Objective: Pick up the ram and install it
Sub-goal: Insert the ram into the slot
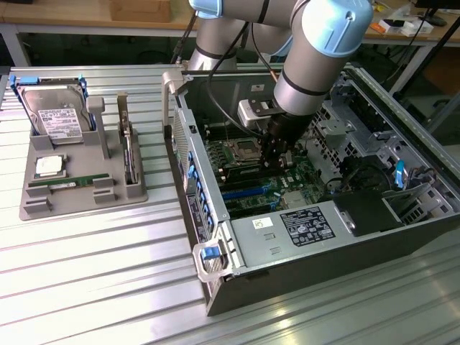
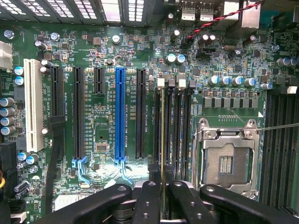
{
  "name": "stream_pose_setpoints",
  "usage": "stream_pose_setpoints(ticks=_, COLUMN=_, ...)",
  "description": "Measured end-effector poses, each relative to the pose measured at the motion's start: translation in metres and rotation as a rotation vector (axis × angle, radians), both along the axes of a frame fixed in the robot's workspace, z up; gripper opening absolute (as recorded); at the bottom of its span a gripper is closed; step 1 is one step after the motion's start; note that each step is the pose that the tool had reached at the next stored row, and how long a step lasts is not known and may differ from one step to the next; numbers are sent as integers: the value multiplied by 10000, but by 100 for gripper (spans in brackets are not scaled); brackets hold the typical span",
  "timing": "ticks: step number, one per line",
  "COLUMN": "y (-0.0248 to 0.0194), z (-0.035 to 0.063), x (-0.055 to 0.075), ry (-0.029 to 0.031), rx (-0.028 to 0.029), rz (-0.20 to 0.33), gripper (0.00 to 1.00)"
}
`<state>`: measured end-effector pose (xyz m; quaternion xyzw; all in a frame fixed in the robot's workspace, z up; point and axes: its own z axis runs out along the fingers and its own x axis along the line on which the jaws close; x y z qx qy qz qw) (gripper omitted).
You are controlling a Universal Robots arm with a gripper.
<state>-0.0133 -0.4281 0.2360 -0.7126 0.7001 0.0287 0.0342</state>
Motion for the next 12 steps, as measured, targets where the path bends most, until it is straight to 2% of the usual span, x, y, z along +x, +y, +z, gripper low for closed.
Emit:
stream_pose_setpoints(ticks=1, y=1, z=0, x=2, ry=65, rx=-10, rz=0, gripper=13)
stream_pose_setpoints(ticks=2, y=0, z=0, x=3, ry=259, rx=-62, rz=0, gripper=13)
stream_pose_setpoints(ticks=3, y=0, z=0, x=3, ry=378, rx=-81, rz=1, gripper=13)
stream_pose_setpoints(ticks=9, y=0, z=0, x=3, ry=376, rx=-81, rz=4, gripper=13)
stream_pose_setpoints(ticks=12, y=0, z=-4, x=-2, ry=355, rx=-79, rz=-4, gripper=13)
